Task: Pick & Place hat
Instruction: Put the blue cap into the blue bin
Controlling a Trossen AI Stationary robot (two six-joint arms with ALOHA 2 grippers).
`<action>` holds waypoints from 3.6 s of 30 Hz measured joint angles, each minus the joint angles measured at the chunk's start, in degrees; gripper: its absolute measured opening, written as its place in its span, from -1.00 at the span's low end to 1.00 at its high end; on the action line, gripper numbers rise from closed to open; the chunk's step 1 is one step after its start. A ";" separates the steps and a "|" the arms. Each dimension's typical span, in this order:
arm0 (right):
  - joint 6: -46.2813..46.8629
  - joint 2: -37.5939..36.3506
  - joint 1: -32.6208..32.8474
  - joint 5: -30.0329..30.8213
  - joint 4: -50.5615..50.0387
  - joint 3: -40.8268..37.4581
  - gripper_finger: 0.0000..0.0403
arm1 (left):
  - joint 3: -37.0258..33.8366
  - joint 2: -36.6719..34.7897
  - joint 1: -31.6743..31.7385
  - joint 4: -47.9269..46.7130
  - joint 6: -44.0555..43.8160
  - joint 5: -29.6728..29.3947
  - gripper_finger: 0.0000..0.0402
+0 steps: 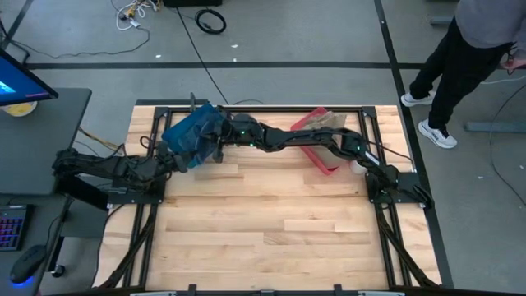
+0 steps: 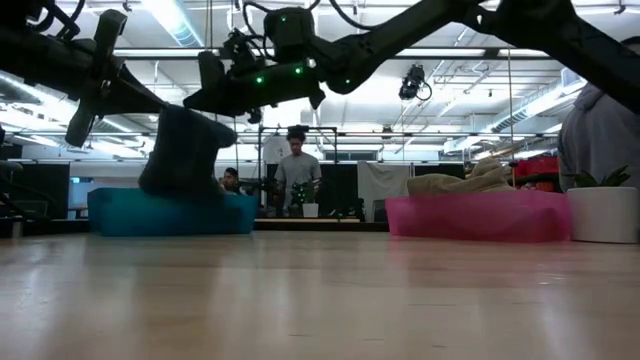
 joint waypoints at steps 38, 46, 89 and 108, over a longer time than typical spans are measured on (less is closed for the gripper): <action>0.43 1.48 -1.73 1.36 1.94 -0.17 -1.00 | 6.57 21.76 -0.04 0.04 51.65 -5.76 -0.94; 0.39 1.50 -1.70 1.05 1.76 -0.18 -1.00 | 10.03 24.89 2.39 -0.11 50.96 -14.16 -0.97; -4.59 -50.54 3.44 -0.44 -67.45 -0.12 -0.96 | 10.80 24.85 36.81 -15.96 40.41 1.94 -0.98; -3.34 -51.22 7.52 -0.42 -75.69 -0.20 -0.96 | 15.13 30.26 42.48 -21.15 32.95 13.35 -0.98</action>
